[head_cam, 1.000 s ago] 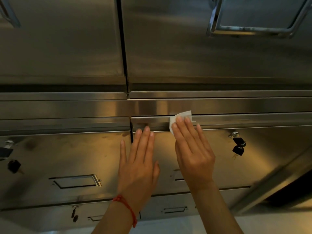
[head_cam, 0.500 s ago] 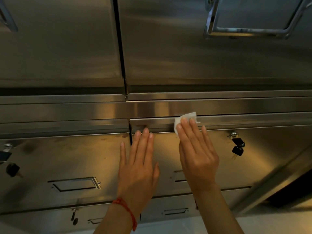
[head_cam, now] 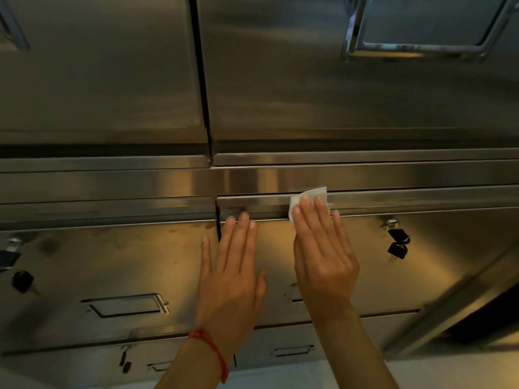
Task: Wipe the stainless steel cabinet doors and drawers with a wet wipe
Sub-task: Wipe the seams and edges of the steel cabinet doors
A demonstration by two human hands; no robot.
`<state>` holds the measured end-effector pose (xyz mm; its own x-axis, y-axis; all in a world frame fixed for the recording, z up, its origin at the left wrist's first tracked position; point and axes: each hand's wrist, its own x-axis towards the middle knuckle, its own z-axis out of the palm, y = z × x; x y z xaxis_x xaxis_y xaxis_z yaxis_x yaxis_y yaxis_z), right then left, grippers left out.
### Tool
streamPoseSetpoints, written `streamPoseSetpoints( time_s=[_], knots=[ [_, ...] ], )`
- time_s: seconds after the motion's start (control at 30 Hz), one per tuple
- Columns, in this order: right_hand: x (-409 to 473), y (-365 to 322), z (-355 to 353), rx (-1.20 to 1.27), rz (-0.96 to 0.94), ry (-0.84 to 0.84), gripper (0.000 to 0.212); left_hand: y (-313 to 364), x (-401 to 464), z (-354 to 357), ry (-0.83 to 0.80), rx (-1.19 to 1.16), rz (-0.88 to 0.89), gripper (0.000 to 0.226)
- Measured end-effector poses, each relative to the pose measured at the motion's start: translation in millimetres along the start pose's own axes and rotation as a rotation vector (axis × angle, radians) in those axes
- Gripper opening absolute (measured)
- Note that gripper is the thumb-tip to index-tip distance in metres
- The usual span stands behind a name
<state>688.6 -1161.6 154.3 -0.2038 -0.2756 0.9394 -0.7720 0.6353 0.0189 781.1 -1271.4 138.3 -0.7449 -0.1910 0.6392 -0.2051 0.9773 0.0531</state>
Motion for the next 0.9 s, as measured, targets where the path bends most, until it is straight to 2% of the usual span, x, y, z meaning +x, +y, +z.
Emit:
streamPoseSetpoints(
  time_s=[0.23,0.43,0.63,0.9],
  knots=[
    [3,-2,1,-0.008,-0.086,-0.024,0.027,1,-1,2,0.003,-0.001,-0.006,0.066],
    [0,4,-2,-0.024,-0.012,0.006,0.032,1,0,1,0.011,-0.002,-0.003,0.066],
    [3,9,-4,-0.002,-0.097,-0.032,0.029,5,1,1,0.016,-0.014,-0.027,0.067],
    [1,6,-4,0.044,-0.004,0.002,0.029,5,1,0,0.01,-0.027,-0.038,0.066]
  ],
)
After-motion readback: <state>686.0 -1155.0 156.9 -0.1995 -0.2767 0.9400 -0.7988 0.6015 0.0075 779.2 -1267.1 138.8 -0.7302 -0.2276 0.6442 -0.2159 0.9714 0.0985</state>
